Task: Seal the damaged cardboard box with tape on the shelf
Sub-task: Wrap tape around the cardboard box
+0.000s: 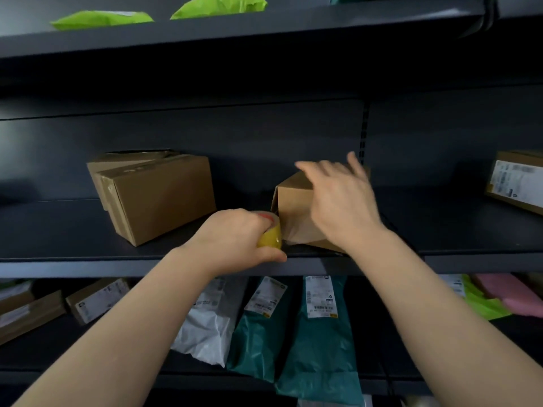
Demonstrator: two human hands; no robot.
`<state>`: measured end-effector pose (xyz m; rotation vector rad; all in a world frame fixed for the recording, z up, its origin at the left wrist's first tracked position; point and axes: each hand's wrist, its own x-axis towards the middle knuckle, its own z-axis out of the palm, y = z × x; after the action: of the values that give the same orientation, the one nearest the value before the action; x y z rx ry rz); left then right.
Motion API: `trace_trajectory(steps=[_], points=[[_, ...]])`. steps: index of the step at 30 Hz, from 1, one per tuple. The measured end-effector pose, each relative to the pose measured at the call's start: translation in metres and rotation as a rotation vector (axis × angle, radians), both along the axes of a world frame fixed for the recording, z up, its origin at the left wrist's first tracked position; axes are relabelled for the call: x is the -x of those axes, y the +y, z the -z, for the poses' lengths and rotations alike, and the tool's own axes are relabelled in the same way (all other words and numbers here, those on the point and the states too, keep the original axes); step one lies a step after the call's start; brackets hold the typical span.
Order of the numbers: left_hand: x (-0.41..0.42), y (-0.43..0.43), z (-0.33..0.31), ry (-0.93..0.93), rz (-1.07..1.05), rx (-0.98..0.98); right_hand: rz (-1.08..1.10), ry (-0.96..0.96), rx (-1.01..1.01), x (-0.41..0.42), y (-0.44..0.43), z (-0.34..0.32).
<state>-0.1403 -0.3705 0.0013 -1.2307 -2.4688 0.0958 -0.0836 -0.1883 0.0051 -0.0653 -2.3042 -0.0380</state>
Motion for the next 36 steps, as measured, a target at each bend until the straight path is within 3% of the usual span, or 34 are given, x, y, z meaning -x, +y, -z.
trace_trajectory(steps=[3,9,14,19,20,24,28,31,36], points=[[0.0,0.007,0.001,-0.012,-0.015,0.005,0.049,-0.11,0.029,0.015,-0.02,0.004],[0.006,0.004,0.001,0.012,-0.074,-0.108,0.007,0.114,0.068,0.015,-0.002,0.019],[0.004,-0.005,-0.015,0.127,-0.213,-0.077,-0.008,0.12,0.101,0.004,0.01,0.017],[0.011,-0.017,-0.011,-0.241,-0.083,0.069,-0.106,0.145,0.171,0.0,0.03,0.017],[0.013,-0.02,-0.01,-0.213,-0.087,0.077,-0.117,0.15,0.167,-0.001,0.033,0.018],[0.014,-0.018,-0.008,0.192,-0.121,0.043,-0.151,0.16,0.195,-0.004,0.036,0.019],[0.002,-0.007,0.002,0.179,-0.033,0.102,-0.138,0.164,0.243,-0.004,0.036,0.013],[-0.002,-0.005,0.009,0.187,-0.014,0.091,0.017,0.096,0.106,-0.005,0.013,0.001],[-0.002,-0.003,0.013,0.151,0.0,0.032,-0.161,-0.326,0.027,0.006,-0.022,-0.013]])
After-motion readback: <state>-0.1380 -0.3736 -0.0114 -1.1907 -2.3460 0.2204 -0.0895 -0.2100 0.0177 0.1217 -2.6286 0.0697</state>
